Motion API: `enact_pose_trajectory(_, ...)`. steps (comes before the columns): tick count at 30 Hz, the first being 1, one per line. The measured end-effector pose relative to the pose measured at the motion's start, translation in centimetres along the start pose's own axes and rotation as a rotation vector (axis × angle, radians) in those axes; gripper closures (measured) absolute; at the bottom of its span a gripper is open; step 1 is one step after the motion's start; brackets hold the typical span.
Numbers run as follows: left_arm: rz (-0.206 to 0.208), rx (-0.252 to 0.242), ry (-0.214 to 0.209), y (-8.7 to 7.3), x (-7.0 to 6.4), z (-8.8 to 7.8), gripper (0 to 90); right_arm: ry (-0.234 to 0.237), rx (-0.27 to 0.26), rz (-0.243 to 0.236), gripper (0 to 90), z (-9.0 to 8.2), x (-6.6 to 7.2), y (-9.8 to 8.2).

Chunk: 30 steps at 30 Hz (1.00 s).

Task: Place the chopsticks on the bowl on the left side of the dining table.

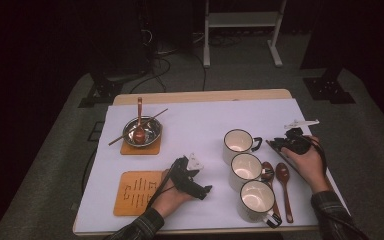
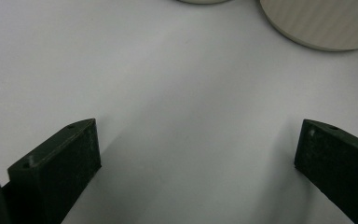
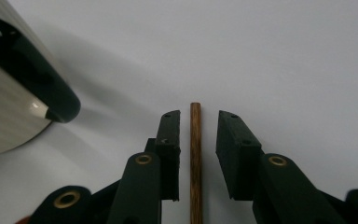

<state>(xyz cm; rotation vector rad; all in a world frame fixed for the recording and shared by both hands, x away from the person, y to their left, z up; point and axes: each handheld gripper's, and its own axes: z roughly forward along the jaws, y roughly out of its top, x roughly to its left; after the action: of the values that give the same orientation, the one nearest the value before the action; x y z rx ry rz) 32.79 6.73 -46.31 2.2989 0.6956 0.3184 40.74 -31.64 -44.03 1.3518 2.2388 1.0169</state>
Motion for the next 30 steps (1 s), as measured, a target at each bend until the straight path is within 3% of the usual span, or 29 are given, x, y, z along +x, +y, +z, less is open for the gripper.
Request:
enact_pose_trajectory(2,0.000,0.001,0.000,0.0,0.0,0.0,0.0,-0.007,-0.008,0.000,68.9,-1.3,-0.2,-0.6)
enact_pose_trajectory(16,-0.003,0.000,-0.001,0.0,0.0,0.0,0.0,-0.019,-0.021,0.012,70.9,-5.8,-0.5,-4.1)
enact_pose_trajectory(30,-0.002,0.000,0.000,0.0,0.0,0.0,0.0,-0.027,0.023,0.020,73.9,-7.5,0.4,-7.1)
